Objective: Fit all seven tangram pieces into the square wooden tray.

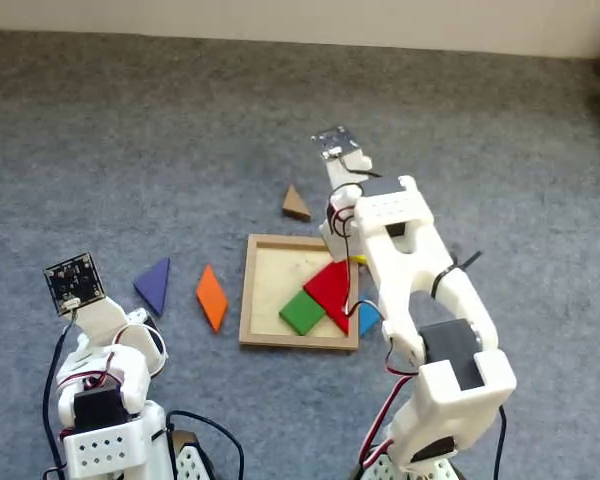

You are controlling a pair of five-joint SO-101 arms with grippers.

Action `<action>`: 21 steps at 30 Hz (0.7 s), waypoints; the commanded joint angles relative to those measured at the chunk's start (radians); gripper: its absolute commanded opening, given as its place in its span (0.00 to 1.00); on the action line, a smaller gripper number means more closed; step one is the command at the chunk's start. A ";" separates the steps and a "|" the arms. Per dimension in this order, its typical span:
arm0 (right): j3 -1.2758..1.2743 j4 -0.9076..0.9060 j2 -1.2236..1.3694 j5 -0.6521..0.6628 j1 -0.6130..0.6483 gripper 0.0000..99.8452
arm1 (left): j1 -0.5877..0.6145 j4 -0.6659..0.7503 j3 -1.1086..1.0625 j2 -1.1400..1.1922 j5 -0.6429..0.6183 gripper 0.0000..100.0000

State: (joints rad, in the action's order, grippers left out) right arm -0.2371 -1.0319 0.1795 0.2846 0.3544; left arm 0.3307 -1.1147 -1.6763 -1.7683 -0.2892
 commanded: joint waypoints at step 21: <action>-0.094 -0.015 -0.226 0.012 -0.081 0.09 | 0.013 0.008 -0.021 -0.024 -0.008 0.01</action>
State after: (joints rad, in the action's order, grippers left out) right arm -0.3445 -1.0687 0.0107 0.2846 0.3207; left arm 0.3307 -1.1147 -1.6763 -1.7683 -0.2892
